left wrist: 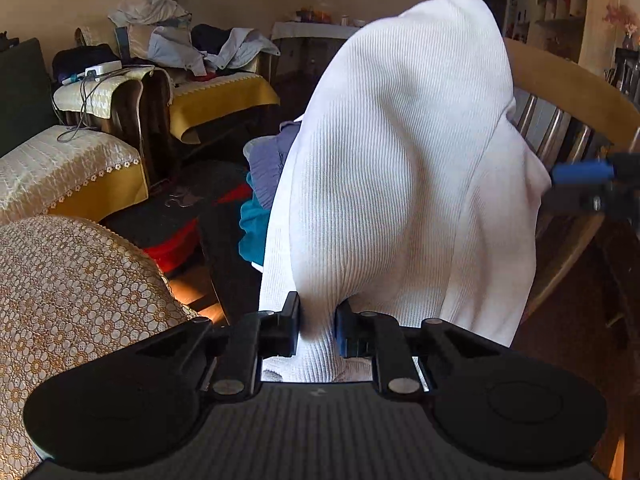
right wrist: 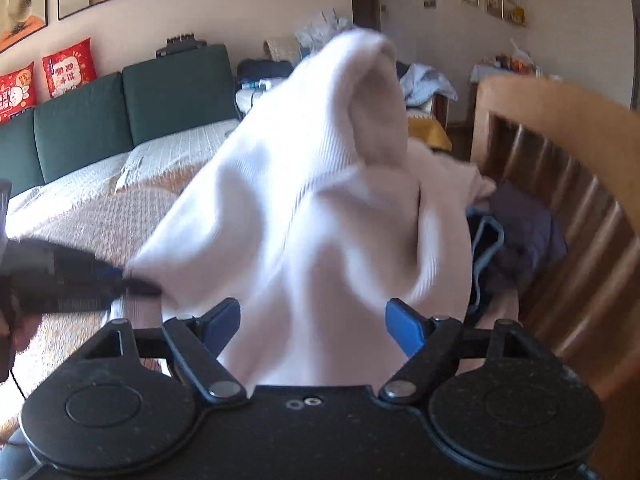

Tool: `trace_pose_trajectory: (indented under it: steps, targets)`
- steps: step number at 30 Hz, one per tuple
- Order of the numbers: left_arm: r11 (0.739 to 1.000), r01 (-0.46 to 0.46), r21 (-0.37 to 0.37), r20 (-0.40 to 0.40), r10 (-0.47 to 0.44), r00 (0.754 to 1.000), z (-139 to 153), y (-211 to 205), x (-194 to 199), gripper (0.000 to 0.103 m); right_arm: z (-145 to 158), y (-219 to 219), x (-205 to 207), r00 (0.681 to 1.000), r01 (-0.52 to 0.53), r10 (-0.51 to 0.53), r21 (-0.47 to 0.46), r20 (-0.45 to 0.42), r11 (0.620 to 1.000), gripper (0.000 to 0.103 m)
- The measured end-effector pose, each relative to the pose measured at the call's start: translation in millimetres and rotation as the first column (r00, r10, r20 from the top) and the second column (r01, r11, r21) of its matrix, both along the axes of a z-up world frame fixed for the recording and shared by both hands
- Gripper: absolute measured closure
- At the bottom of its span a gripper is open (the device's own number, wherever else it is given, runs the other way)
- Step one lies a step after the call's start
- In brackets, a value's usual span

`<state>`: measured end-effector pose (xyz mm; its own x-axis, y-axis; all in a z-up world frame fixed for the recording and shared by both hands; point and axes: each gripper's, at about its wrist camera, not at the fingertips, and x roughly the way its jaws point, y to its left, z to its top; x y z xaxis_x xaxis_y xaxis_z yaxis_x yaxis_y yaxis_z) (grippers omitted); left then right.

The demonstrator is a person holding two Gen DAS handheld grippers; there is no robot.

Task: Fold clothes
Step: 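Pull the white sweater off the chair with both grippers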

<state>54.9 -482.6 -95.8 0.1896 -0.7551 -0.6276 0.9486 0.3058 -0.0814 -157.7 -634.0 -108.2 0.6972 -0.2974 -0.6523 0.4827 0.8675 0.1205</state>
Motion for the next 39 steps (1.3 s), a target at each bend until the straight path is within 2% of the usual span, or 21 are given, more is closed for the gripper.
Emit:
trace_pose_trajectory:
  steps: [3, 7, 10, 14, 18, 23, 29, 31, 33, 37, 39]
  targets:
    - [0.999, -0.007, -0.045, -0.008, 0.007, 1.0, 22.0, -2.8, 1.0, 0.087, -35.6, 8.5, -7.2, 0.999, 0.017, -0.013, 0.12, -0.033, 0.993, 0.0]
    - [0.995, 0.005, -0.097, 0.002, -0.005, 1.0, 46.6, -7.3, -1.4, 0.087, -71.2, 14.4, 2.5, 0.999, 0.044, -0.043, 0.256, -0.008, 0.966, 0.0]
    - [0.993, 0.016, -0.12, 0.018, -0.014, 1.0, 59.8, -10.4, -4.9, 0.087, -86.6, 10.1, 9.3, 0.991, 0.078, -0.113, 0.387, 0.068, 0.919, 0.0]
    - [0.992, 0.027, -0.122, 0.026, -0.024, 0.999, 64.1, -10.5, -9.3, 0.087, -94.5, -1.2, 13.3, 0.954, 0.084, -0.227, 0.553, 0.196, 0.829, 0.0]
    - [0.993, 0.025, -0.115, 0.045, -0.02, 0.999, 62.4, -8.1, -12.9, 0.087, -96.4, -9.4, 19.9, 0.943, 0.11, -0.281, 0.625, 0.181, 0.773, 0.0]
    - [0.995, 0.014, -0.104, 0.077, -0.006, 0.997, 59.2, -1.7, -11.2, 0.087, -68.3, -4.3, 15.5, 0.939, 0.043, -0.234, 0.591, 0.251, 0.806, 0.0]
    - [0.993, -0.02, -0.113, 0.132, 0.035, 0.991, 58.9, 11.6, -9.1, 0.089, -10.4, -2.1, 12.6, 0.891, -0.074, -0.178, 0.519, 0.418, 0.852, 0.0]
    - [0.992, -0.035, -0.125, 0.144, 0.053, 0.988, 64.4, 15.4, -5.5, 0.091, 6.2, -3.0, 22.6, 0.883, -0.1, -0.148, 0.487, 0.445, 0.867, 0.0]
    - [0.995, -0.023, -0.1, 0.118, 0.035, 0.992, 68.5, 15.4, 1.1, 0.091, 14.6, -7.7, 34.3, 0.881, -0.111, -0.136, 0.477, 0.453, 0.872, 0.0]
    - [0.996, 0.031, -0.083, 0.162, -0.017, 0.987, 56.5, 29.1, -6.9, 0.09, 22.0, -24.2, 58.1, 0.876, -0.125, -0.132, 0.484, 0.463, 0.866, 0.0]
    - [0.996, 0.076, -0.054, 0.162, -0.067, 0.985, 44.3, 36.7, -14.0, 0.083, 28.3, -25.2, 63.1, 0.873, -0.136, -0.125, 0.481, 0.472, 0.866, 0.0]
